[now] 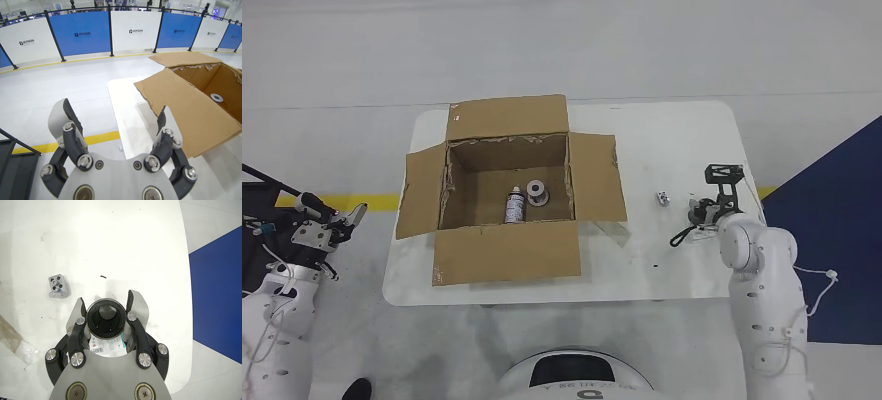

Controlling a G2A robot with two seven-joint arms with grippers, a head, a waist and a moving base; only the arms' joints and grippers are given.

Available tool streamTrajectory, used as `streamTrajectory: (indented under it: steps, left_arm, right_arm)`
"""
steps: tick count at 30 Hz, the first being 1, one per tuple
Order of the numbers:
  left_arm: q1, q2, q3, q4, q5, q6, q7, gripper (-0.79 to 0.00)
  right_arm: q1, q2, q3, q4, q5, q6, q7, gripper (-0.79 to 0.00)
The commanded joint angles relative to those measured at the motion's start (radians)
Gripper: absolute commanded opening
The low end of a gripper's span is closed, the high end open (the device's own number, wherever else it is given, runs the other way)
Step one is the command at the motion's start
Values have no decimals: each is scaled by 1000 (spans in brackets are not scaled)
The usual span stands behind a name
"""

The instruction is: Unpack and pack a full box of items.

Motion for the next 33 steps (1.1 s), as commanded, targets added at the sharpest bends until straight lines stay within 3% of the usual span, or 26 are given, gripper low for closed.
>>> streamTrajectory:
  steps: [1,6,12,19,23,27,33]
  left_arm:
    - [0,0,0,0,0,0,0,0]
    - [0,0,0,0,0,0,0,0]
    - [0,0,0,0,0,0,0,0]
    - [0,0,0,0,0,0,0,0]
    - [0,0,0,0,0,0,0,0]
    - [0,0,0,0,0,0,0,0]
    - [0,0,0,0,0,0,0,0]
  right_arm:
    - [-7,1,-3,-10,0,-5,2,-785]
    - [-63,2,6,-95,31,-13,-34,-785]
    - [-203,1,47,-294,143,-42,-184,-785]
    - [-332,0,15,-520,252,-145,-325,-785]
    - [-325,0,-88,-615,192,-155,-304,-785]
    - [-275,0,-228,-622,101,-188,-324,-785]
    - [-176,-15,-550,-622,-169,-111,-244,-785]
